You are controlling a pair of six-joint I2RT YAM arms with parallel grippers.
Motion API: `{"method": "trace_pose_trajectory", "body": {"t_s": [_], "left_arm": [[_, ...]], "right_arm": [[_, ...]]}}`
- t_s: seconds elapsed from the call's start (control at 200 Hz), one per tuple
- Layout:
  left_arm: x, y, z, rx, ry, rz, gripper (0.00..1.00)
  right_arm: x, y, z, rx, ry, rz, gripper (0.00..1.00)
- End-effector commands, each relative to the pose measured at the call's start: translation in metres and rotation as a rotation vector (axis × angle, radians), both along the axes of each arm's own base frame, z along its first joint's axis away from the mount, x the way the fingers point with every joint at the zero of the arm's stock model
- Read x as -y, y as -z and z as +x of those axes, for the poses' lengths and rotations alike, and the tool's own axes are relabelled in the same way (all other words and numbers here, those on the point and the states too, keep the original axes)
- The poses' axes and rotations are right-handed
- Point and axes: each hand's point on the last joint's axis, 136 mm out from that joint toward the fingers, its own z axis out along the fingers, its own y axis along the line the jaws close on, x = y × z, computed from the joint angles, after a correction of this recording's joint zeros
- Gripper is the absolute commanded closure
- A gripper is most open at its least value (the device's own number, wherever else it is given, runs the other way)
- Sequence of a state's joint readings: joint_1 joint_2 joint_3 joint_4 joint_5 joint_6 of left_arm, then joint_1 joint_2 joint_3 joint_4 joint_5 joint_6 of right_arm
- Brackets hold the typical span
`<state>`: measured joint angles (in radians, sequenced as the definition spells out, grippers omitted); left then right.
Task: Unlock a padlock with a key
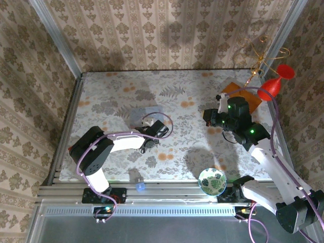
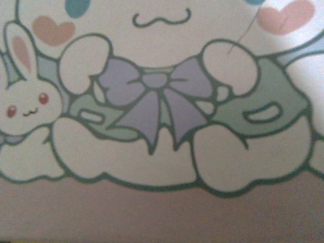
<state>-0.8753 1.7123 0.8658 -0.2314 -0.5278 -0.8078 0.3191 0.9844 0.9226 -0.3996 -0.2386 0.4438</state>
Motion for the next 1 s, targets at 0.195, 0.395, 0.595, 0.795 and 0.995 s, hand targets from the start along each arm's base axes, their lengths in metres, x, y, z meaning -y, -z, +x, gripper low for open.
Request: {"method": "trace_pose_trajectory", "body": {"t_s": [0.195, 0.395, 0.595, 0.795, 0.995], "left_arm": [[0.0, -0.005, 0.008, 0.014, -0.018, 0.006, 0.47], [0.0, -0.009, 0.01, 0.026, -0.017, 0.012, 0.55], [0.0, -0.011, 0.012, 0.032, -0.019, 0.016, 0.64], [-0.001, -0.016, 0.009, 0.02, -0.023, 0.019, 0.79], [0.004, -0.023, -0.002, -0.044, -0.047, -0.061, 0.88]], "right_arm": [[-0.003, 0.008, 0.002, -0.004, -0.008, -0.002, 1.0], [-0.003, 0.01, 0.002, -0.007, -0.009, -0.004, 1.0], [-0.003, 0.012, 0.002, -0.011, -0.009, -0.005, 1.0], [-0.004, 0.016, 0.002, -0.023, -0.008, 0.0, 1.0], [-0.007, 0.035, 0.0, -0.058, -0.003, 0.046, 1.0]]}}
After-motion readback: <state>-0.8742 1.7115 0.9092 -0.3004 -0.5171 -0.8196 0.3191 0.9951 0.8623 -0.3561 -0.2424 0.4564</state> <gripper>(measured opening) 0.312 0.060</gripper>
